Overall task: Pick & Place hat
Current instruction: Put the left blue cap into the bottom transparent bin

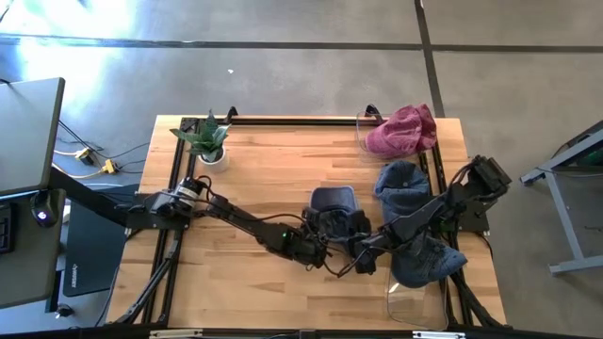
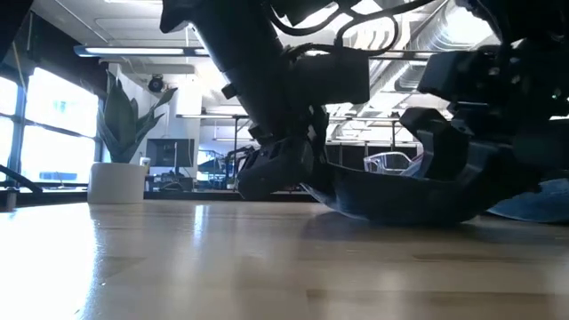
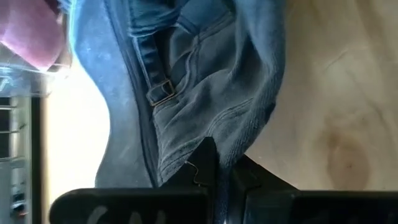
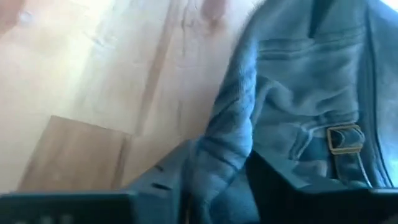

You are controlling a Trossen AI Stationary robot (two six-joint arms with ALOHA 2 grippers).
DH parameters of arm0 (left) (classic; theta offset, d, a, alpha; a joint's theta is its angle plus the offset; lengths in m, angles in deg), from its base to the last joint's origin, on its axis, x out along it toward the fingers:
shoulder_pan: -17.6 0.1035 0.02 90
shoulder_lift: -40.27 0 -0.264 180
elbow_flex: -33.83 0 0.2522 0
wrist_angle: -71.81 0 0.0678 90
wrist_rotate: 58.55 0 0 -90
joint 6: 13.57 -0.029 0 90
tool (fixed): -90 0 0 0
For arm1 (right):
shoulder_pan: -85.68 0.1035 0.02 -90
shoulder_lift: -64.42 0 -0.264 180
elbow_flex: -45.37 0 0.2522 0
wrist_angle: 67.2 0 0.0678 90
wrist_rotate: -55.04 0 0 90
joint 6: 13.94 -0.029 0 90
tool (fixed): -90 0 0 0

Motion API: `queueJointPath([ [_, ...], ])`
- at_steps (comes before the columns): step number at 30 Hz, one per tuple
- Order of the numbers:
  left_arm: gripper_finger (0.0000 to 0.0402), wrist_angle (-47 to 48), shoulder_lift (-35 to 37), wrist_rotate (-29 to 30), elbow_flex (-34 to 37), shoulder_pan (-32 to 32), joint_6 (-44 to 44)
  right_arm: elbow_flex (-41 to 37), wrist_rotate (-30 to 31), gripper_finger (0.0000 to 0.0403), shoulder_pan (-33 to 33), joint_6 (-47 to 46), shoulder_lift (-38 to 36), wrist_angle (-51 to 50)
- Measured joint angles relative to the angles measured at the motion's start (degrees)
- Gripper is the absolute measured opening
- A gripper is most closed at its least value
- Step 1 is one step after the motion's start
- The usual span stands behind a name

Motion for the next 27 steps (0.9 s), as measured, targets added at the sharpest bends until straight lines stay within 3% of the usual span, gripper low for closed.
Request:
queueJointPath([
  [4,0.0014,2.32,0.02,-4.32,-2.23,0.41,0.27,-0.02,-0.15,0.006,-0.7,0.24,0.0,-0.04],
  [7,0.0053,7.22,0.02,-5.93,-4.37,0.42,0.06,-0.02,0.75,0.0017,-0.76,1.37,0.02,0.07],
  [10,0.0104,14.91,0.08,-3.09,-6.3,-0.04,2.49,-0.02,2.67,0.003,-0.75,1.52,0.01,0.33],
  [13,0.0144,24.19,0.1,4.12,-7.98,-1.29,7.96,-0.02,3.32,0.0052,-0.91,1.91,-1.19,0.27],
  [16,0.0164,33.88,0.97,11.79,-7.82,-2.89,14.88,-0.02,3.35,0.0034,-1.1,2.68,-4.96,-1.09],
  [19,0.0167,39.51,2.38,15.59,-5.39,-3.63,23.7,-0.02,5.29,0.0016,-1.1,3.28,-10.61,-3.62],
  [22,0.0166,38.96,4.59,15.92,0.29,-3.81,29.42,0.13,8.99,0.0026,-1.1,3.51,-17.99,-5.69],
  [27,0.0165,26.8,6.43,17.1,9.4,-3.76,31.98,4.79,12.08,0.002,-1.11,5.61,-31.18,-12.21],
])
